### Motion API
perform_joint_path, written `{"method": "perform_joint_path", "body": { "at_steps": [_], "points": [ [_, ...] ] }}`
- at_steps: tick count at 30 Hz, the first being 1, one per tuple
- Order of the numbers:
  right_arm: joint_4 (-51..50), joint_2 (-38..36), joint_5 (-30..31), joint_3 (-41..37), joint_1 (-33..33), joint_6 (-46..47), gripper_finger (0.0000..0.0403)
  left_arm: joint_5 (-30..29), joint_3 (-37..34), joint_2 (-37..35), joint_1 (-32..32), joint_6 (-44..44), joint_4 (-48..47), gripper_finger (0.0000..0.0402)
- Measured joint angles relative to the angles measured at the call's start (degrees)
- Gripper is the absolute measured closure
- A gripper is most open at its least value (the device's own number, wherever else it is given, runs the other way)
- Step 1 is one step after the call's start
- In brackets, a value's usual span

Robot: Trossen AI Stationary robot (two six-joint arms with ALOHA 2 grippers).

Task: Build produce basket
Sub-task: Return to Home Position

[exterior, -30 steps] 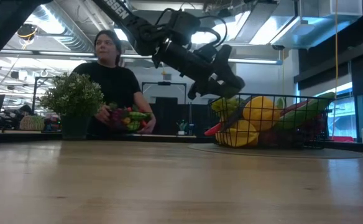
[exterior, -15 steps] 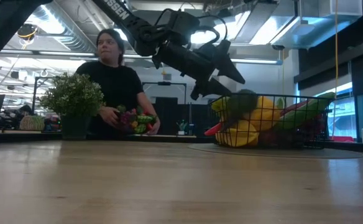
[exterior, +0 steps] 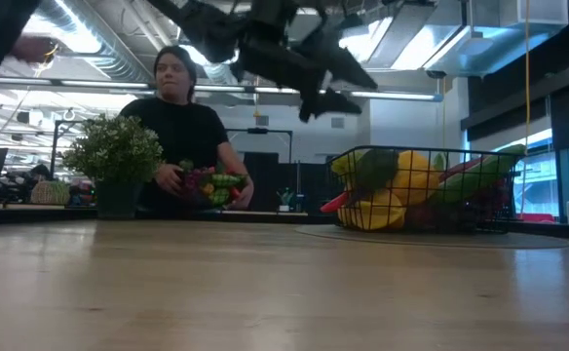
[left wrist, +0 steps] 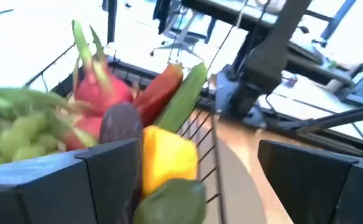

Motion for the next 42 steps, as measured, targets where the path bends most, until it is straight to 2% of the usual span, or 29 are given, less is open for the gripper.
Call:
{"method": "perform_joint_path", "body": {
  "at_steps": [8, 12, 15, 21, 27, 34, 38, 42],
  "points": [
    [0.0, 0.0, 0.0, -0.01, -0.01, 0.02, 0.0265, 1.26, 0.0, -9.8, -0.37, 0.15, -8.05, 0.0097],
    [0.0, 0.0, 0.0, -0.01, -0.01, 0.02, 0.0265, -3.2, 0.0, -14.9, -1.26, 0.1, -15.75, 0.01],
    [0.0, 0.0, 0.0, -0.01, -0.01, 0.02, 0.0265, -7.92, 0.0, -18.17, -2.21, 0.51, -18.67, 0.0117],
    [0.04, 0.02, 0.0, -0.01, 0.01, 1.88, 0.0265, -11.7, 0.02, -22.84, -3.49, 0.63, -21.52, 0.0184],
    [0.36, 0.02, -0.13, -0.01, 0.01, 7.33, 0.0265, -12.96, 0.0, -27.01, -4.16, 0.63, -32.56, 0.0259],
    [0.49, 0.02, -0.36, -0.01, 0.01, 9.2, 0.0267, -13.31, -0.03, -32.35, -4.33, 2.11, -43.38, 0.0348],
    [0.5, 0.02, -0.48, -0.01, 0.01, 9.37, 0.0291, -16.12, -0.07, -35.99, -4.33, 3.71, -48.63, 0.0395],
    [0.69, 0.02, -0.48, -0.01, 0.01, 9.12, 0.0347, -19.61, -0.05, -40.11, -4.32, 3.65, -54.37, 0.0394]
  ]
}}
